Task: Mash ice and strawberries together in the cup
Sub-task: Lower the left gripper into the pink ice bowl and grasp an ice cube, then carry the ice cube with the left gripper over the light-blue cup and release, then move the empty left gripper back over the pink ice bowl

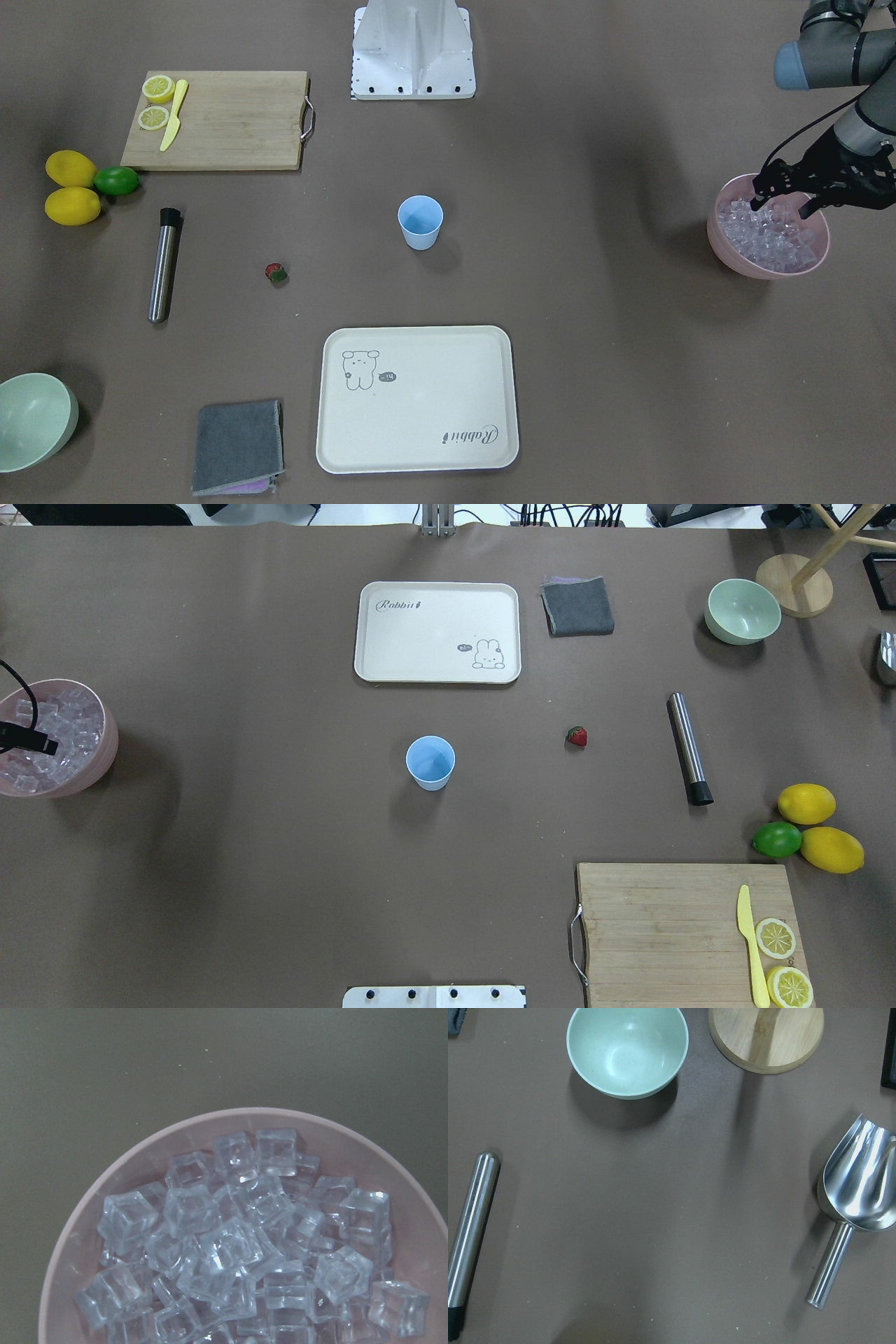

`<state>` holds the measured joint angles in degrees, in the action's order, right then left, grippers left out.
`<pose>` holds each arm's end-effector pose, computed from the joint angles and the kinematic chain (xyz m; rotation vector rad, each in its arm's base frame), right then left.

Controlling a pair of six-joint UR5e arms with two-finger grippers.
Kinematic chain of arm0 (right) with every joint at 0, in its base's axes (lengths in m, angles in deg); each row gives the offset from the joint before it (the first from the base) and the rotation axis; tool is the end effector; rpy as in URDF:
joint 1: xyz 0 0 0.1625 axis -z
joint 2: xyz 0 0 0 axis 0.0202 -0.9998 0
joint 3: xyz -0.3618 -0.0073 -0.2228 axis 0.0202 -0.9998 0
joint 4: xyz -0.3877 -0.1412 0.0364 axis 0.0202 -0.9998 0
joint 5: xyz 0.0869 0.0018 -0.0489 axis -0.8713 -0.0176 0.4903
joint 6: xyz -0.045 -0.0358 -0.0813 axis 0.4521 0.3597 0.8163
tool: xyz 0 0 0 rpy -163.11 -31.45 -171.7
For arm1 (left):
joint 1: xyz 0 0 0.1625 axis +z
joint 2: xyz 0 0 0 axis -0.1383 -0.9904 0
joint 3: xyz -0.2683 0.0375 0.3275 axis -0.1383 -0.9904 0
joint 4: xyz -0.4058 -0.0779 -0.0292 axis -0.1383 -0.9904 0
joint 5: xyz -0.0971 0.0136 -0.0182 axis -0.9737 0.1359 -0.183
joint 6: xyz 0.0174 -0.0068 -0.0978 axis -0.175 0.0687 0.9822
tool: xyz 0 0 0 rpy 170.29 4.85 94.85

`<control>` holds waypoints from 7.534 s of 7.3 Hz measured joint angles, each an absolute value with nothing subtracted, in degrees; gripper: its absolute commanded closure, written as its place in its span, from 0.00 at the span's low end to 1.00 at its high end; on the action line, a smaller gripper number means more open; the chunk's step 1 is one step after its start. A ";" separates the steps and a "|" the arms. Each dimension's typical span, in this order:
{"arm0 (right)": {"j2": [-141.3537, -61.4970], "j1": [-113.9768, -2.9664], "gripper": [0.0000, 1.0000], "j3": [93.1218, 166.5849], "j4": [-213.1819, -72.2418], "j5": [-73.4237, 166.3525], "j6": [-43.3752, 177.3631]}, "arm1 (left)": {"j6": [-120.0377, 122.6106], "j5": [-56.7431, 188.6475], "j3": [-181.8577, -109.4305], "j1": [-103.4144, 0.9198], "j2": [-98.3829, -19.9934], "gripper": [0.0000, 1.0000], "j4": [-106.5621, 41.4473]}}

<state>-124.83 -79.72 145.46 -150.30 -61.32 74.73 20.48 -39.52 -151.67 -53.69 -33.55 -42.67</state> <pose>-0.0079 -0.4794 0.5180 0.2364 -0.7500 -0.1362 0.1611 -0.4527 0.5813 0.2158 0.8567 0.1197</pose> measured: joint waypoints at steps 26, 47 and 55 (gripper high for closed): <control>-124.96 -79.61 0.00 145.31 -150.14 -61.00 74.71 | 32.17 -49.32 -153.05 -57.68 -48.95 1.00 -41.74; -125.70 -79.61 0.00 145.31 -150.11 -61.58 75.23 | 66.28 -15.94 -160.26 -24.10 -67.05 0.01 -30.43; -126.03 -79.61 0.00 145.31 -150.08 -61.73 75.24 | 7.25 -33.24 -163.63 -52.99 -38.53 0.01 -23.03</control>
<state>-126.03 -79.61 145.31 -150.08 -61.73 75.24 7.25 -33.24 -163.63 -52.99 -38.53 -23.03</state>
